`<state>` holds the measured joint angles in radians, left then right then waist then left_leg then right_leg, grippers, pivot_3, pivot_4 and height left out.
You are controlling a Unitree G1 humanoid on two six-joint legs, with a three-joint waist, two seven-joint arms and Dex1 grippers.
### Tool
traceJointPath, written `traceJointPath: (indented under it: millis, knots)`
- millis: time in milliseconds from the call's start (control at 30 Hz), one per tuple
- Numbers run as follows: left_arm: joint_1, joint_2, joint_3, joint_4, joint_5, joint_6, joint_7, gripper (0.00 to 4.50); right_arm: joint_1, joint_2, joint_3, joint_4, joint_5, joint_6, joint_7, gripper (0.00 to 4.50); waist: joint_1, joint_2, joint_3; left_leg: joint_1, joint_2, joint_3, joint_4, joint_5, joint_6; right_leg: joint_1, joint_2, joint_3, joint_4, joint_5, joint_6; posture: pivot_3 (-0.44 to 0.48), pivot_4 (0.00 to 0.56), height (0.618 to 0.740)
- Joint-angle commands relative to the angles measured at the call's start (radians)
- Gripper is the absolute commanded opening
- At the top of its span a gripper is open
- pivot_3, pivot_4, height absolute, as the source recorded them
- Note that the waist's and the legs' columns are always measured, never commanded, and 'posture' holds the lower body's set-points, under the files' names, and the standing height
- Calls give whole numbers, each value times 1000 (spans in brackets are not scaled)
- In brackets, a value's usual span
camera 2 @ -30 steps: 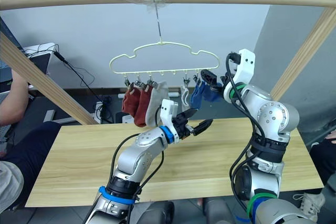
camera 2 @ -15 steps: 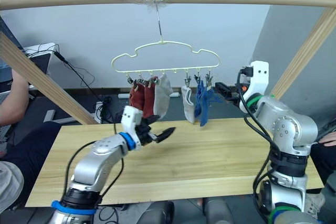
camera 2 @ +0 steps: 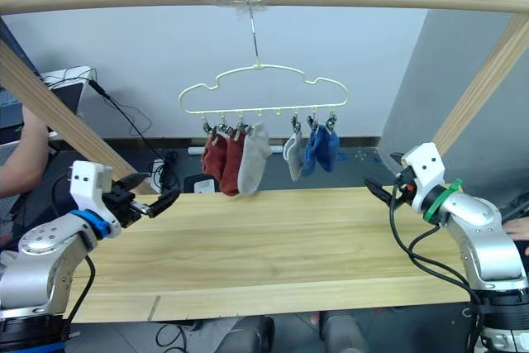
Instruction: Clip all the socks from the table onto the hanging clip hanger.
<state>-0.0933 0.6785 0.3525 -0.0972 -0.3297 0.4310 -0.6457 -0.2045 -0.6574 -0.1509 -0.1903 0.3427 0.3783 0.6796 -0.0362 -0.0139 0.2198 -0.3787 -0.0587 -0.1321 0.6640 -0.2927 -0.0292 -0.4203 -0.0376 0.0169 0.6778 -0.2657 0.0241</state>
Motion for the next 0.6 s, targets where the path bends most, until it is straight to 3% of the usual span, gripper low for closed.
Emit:
traceJointPath:
  millis: [33,233,600]
  knots:
    - [3,25,64,-4,-18,-27,-1,4457,29,-15,-49,-59,29,-48,37,4500,7,0,0,0,0,0,0,0,0,0,0,0,0,0,0,-2,214,740]
    - [99,44,105,-21,-46,-16,-46,4457,86,-22,-93,-94,43,-20,37,4500,7,0,0,-1,0,-1,-1,0,0,0,-1,0,-1,0,0,-4,214,740]
    - [72,43,98,-2,-47,-27,-35,4457,58,-9,-96,-92,54,5,17,4500,10,0,0,-1,0,-1,-1,0,0,0,-1,0,-1,0,0,-4,214,740]
